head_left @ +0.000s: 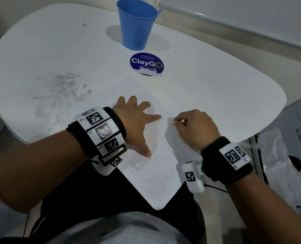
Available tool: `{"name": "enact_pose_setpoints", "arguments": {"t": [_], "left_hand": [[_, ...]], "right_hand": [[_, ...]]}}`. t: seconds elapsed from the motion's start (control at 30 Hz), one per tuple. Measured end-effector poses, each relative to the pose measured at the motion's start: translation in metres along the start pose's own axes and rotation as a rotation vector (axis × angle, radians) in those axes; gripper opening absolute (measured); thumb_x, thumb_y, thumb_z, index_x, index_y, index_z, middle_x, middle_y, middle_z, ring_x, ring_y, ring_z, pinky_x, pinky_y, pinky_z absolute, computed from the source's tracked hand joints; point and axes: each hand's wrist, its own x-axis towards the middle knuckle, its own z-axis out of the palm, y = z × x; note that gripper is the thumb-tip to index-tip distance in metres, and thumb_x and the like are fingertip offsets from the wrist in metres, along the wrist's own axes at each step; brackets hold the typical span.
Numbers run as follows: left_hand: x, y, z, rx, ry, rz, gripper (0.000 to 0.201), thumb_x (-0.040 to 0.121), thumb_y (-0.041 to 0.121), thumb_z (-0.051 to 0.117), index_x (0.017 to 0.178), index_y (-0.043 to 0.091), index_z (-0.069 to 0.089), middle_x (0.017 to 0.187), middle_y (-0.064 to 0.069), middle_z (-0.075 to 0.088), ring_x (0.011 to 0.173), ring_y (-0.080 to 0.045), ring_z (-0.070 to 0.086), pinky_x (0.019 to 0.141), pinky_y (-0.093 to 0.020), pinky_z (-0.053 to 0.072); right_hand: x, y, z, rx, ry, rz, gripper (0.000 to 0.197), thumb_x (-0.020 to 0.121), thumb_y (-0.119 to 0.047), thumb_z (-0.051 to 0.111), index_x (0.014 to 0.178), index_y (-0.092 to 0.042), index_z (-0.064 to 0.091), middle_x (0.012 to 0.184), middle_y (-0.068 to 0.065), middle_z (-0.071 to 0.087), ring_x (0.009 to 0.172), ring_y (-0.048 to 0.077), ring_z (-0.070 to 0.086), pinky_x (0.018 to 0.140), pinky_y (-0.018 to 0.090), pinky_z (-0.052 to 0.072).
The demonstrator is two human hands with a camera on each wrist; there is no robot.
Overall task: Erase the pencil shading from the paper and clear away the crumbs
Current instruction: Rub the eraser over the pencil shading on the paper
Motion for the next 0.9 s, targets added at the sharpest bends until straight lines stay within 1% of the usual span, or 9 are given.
{"name": "enact_pose_setpoints", "arguments": {"t": [0.07,0.2,0.3,0.37,0.47,0.53,0.7,0.8,0.9], "left_hand": [[0.0,-0.001,0.0,0.003,-0.001,0.0,0.115,0.063,0.091,0.057,0.155,0.052,-0.002,0.167,0.005,-0.001,0.146,-0.029,0.011,0.118,-0.048,0.014],[0.0,0.002,0.001,0.011,-0.017,-0.001,0.115,0.064,0.089,0.058,0.155,0.052,-0.002,0.167,0.005,-0.002,0.146,-0.03,0.011,0.118,-0.048,0.014],[-0.001,0.001,0.0,0.0,-0.012,0.002,0.115,0.065,0.09,0.057,0.155,0.052,-0.002,0.167,0.006,-0.002,0.146,-0.029,0.011,0.118,-0.047,0.014],[0.0,0.0,0.0,-0.001,-0.003,0.004,0.114,0.065,0.09,0.057,0.155,0.052,-0.001,0.167,0.005,-0.001,0.145,-0.029,0.011,0.118,-0.047,0.014],[0.001,0.002,0.001,0.012,-0.015,0.0,0.114,0.065,0.089,0.057,0.155,0.052,-0.002,0.167,0.005,-0.001,0.146,-0.029,0.012,0.118,-0.048,0.015],[0.001,0.003,0.0,0.015,-0.025,0.0,0.115,0.065,0.089,0.057,0.155,0.052,-0.002,0.167,0.005,-0.002,0.146,-0.03,0.011,0.118,-0.048,0.015],[0.0,0.001,-0.001,0.003,-0.003,0.002,0.114,0.065,0.089,0.057,0.156,0.052,-0.001,0.167,0.005,0.0,0.145,-0.029,0.012,0.118,-0.047,0.015],[0.001,0.003,0.0,0.007,-0.006,0.002,0.114,0.064,0.089,0.057,0.155,0.052,0.0,0.167,0.005,0.0,0.145,-0.03,0.013,0.117,-0.047,0.016],[0.0,0.003,-0.001,0.009,-0.008,-0.001,0.114,0.064,0.089,0.057,0.155,0.052,-0.001,0.167,0.005,0.0,0.145,-0.03,0.012,0.117,-0.047,0.015]], "right_hand": [[-0.003,-0.001,0.004,-0.019,0.023,-0.008,0.019,0.093,-0.026,0.056,0.093,-0.027,0.075,0.084,-0.005,0.072,0.084,0.023,0.066,0.075,0.034,0.054],[-0.025,-0.016,0.014,0.02,-0.107,-0.149,0.019,0.092,-0.027,0.057,0.09,-0.025,0.076,0.08,-0.008,0.073,0.078,0.021,0.066,0.073,0.035,0.054],[-0.006,-0.003,0.003,0.017,-0.039,-0.042,0.019,0.093,-0.027,0.057,0.093,-0.028,0.076,0.09,-0.008,0.074,0.087,0.021,0.067,0.079,0.036,0.054],[-0.003,0.0,0.003,0.002,0.025,-0.012,0.019,0.092,-0.026,0.057,0.093,-0.027,0.076,0.09,-0.006,0.074,0.087,0.023,0.067,0.078,0.036,0.054],[-0.022,-0.017,0.015,-0.017,-0.072,-0.141,0.019,0.093,-0.027,0.056,0.093,-0.025,0.075,0.084,-0.005,0.073,0.079,0.022,0.066,0.073,0.034,0.054],[-0.027,-0.021,0.013,-0.004,-0.137,-0.161,0.02,0.094,-0.027,0.056,0.094,-0.026,0.076,0.083,-0.008,0.073,0.079,0.019,0.066,0.074,0.034,0.054],[-0.008,-0.007,0.006,-0.023,0.002,-0.043,0.02,0.093,-0.028,0.056,0.095,-0.027,0.076,0.088,-0.006,0.074,0.084,0.023,0.067,0.076,0.034,0.054],[-0.028,-0.024,0.017,-0.017,-0.102,-0.174,0.02,0.094,-0.031,0.056,0.093,-0.028,0.075,0.083,-0.008,0.074,0.078,0.02,0.067,0.071,0.032,0.053],[-0.019,-0.019,0.01,0.022,-0.108,-0.125,0.019,0.094,-0.03,0.058,0.096,-0.031,0.076,0.091,-0.013,0.075,0.085,0.015,0.068,0.078,0.032,0.054]]}}
